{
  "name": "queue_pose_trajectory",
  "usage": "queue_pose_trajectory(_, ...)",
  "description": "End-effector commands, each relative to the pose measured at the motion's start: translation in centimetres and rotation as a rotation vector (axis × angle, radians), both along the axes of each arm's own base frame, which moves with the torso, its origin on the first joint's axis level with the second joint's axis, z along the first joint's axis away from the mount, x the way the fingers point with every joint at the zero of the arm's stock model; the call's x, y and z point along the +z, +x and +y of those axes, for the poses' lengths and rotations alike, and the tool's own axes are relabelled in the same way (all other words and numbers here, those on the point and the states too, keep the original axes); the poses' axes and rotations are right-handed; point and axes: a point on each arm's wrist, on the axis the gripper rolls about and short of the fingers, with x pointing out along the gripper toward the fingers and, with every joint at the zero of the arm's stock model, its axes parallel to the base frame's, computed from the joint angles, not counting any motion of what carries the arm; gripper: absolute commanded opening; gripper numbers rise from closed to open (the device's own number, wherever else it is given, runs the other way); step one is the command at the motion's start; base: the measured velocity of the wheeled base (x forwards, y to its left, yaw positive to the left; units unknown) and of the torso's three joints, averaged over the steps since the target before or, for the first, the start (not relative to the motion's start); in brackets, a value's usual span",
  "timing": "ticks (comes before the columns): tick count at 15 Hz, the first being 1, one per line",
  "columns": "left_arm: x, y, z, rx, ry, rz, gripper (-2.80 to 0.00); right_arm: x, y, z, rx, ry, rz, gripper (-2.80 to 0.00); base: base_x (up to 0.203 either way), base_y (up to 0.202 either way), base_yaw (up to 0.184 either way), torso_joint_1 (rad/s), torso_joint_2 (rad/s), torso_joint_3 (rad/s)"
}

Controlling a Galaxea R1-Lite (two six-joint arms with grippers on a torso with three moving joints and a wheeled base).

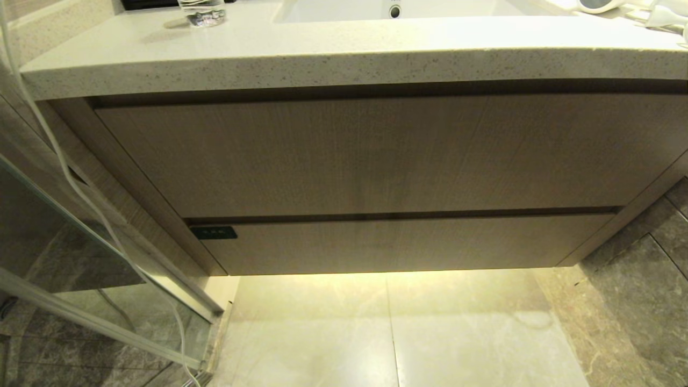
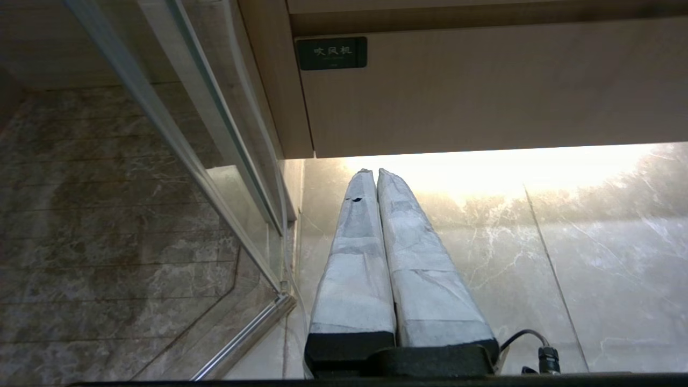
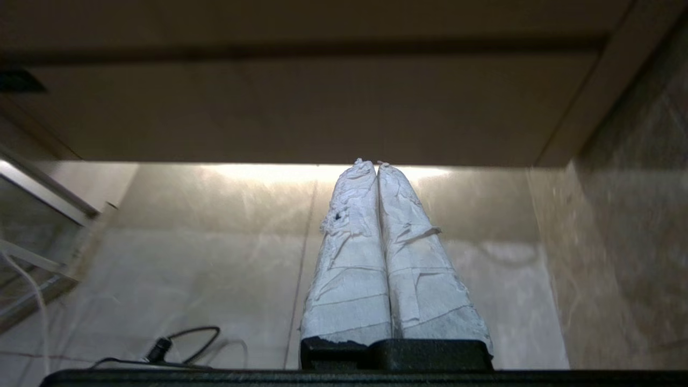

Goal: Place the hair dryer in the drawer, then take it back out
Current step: Pull open the drawer

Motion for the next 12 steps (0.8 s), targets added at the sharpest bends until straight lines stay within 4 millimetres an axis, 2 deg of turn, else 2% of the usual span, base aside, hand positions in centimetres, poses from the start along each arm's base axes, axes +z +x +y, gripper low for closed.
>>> queue_pose_trajectory(1,0.0,0.0,0.0,-0.001,0.0,0.0,-2.8,5.3,-2.3,0.2,0.091,-0.004,0.017,-2.8,0.0,0.0,0.0,0.0,0.0,0.0)
queue_pose_trajectory(3,0.0,0.0,0.0,-0.001,0.0,0.0,-2.8,10.1,-4.0,0.3,0.169,-0.004,0.081,-2.8,0.0,0.0,0.0,0.0,0.0,0.0)
queue_pose_trajectory(5,0.0,0.0,0.0,-0.001,0.0,0.0,-2.8,14.9,-3.7,0.6,0.275,0.008,0.21,-2.8,0.0,0.0,0.0,0.0,0.0,0.0)
queue_pose_trajectory(6,0.0,0.0,0.0,-0.001,0.0,0.0,-2.8,16.8,-2.9,0.7,0.322,0.018,0.287,-2.8,0.0,0.0,0.0,0.0,0.0,0.0)
queue_pose_trajectory(8,0.0,0.0,0.0,-0.001,0.0,0.0,-2.8,19.1,-0.5,0.8,0.418,0.052,0.472,-2.8,0.0,0.0,0.0,0.0,0.0,0.0)
queue_pose_trajectory(12,0.0,0.0,0.0,-0.001,0.0,0.0,-2.8,21.3,5.7,1.3,0.606,0.043,0.708,-2.8,0.0,0.0,0.0,0.0,0.0,0.0)
